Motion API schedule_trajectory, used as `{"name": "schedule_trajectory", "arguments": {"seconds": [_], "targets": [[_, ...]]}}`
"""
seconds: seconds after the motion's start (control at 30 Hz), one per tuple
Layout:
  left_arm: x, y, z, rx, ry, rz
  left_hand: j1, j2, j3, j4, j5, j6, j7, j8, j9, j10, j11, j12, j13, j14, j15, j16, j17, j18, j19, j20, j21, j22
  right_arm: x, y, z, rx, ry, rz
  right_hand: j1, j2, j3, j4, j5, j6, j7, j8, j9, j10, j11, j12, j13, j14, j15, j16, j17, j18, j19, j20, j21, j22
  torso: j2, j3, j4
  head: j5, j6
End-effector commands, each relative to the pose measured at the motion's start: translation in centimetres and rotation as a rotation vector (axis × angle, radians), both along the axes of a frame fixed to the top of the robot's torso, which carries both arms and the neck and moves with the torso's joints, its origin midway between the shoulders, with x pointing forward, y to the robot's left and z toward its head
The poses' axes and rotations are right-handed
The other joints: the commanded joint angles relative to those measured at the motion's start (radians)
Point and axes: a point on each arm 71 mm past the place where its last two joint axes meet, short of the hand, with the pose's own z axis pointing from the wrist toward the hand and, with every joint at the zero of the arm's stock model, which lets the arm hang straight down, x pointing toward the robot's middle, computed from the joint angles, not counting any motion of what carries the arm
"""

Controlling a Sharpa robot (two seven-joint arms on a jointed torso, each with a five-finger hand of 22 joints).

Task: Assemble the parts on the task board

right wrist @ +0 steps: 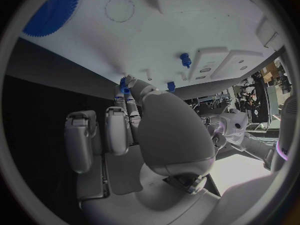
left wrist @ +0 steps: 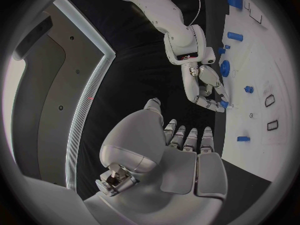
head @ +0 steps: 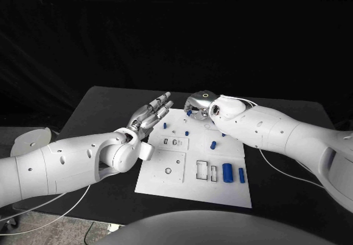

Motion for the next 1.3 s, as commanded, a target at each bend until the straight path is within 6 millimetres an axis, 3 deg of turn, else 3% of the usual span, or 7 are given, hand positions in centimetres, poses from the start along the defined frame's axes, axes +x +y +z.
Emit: {"name": "schedule_trajectory", "arguments": {"seconds": [0.03, 0.53, 0.77, 1.3], "targets": [[-0.07, -0.29, 0.12, -0.014, -0.004, -0.022, 0.009, 0.005, 0.007, 0.000, 0.006, 0.000, 0.009, 0.006, 0.002, -0.002, 0.006, 0.005, 0.001, -0.001, 0.005, -0.004, -0.001, 0.006, -0.001, 0.006, -0.006, -0.001, -0.09, 0.26, 0.03, 0.006, -0.006, 0.011, -0.010, -0.001, 0.000, 0.004, -0.005, -0.006, 0.000, -0.003, 0.001, 0.009, -0.012, 0.003, 0.001, 0.012, 0.006, -0.004, 0.009, -0.001, 0.067, 0.005, -0.003, 0.235, 0.000, -0.0002, -0.0002, 0.000, 0.000], [-0.15, -0.35, 0.08, -0.012, 0.005, -0.028, 0.011, 0.007, 0.010, 0.001, 0.007, 0.004, 0.012, 0.008, 0.002, -0.001, 0.016, 0.011, 0.002, -0.001, 0.009, -0.004, -0.001, 0.007, -0.001, 0.009, -0.006, -0.001, 0.10, 0.34, -0.12, 0.004, 0.014, -0.010, -0.009, -0.003, 0.002, 0.006, -0.004, -0.024, 0.001, -0.010, -0.002, -0.004, -0.010, 0.000, -0.001, 0.003, 0.006, -0.019, -0.010, 0.003, 0.054, 0.005, -0.015, 0.226, 0.000, 0.0004, 0.0022, -0.005, 0.000], [-0.14, -0.34, 0.08, -0.010, 0.005, -0.025, 0.012, 0.006, 0.012, 0.001, 0.008, 0.004, 0.014, 0.009, 0.002, -0.001, 0.018, 0.012, 0.002, -0.001, 0.012, -0.004, -0.001, 0.006, -0.001, 0.011, -0.006, -0.001, -0.01, 0.71, -0.13, 0.010, 0.026, -0.009, -0.010, -0.006, 0.004, 0.009, -0.003, -0.041, 0.001, -0.012, -0.006, -0.014, -0.009, 0.000, -0.002, 0.000, 0.008, -0.023, -0.015, 0.004, 0.051, 0.006, -0.018, 0.224, 0.000, -0.0003, 0.0002, -0.004, 0.000], [-0.07, -0.41, 0.02, -0.012, 0.009, -0.025, 0.013, 0.006, 0.013, 0.000, 0.009, 0.005, 0.014, 0.009, 0.002, 0.000, 0.019, 0.015, 0.003, -0.001, 0.014, -0.004, -0.001, 0.005, -0.001, 0.012, -0.006, -0.001, 0.01, 0.60, -0.37, 0.031, 0.067, -0.024, -0.017, -0.021, 0.005, 0.022, -0.005, -0.121, -0.004, -0.012, -0.031, -0.103, 0.005, 0.000, -0.006, -0.011, 0.017, -0.037, -0.035, 0.009, 0.038, 0.014, -0.033, 0.216, 0.000, -0.0001, 0.0008, 0.000, 0.000]]}}
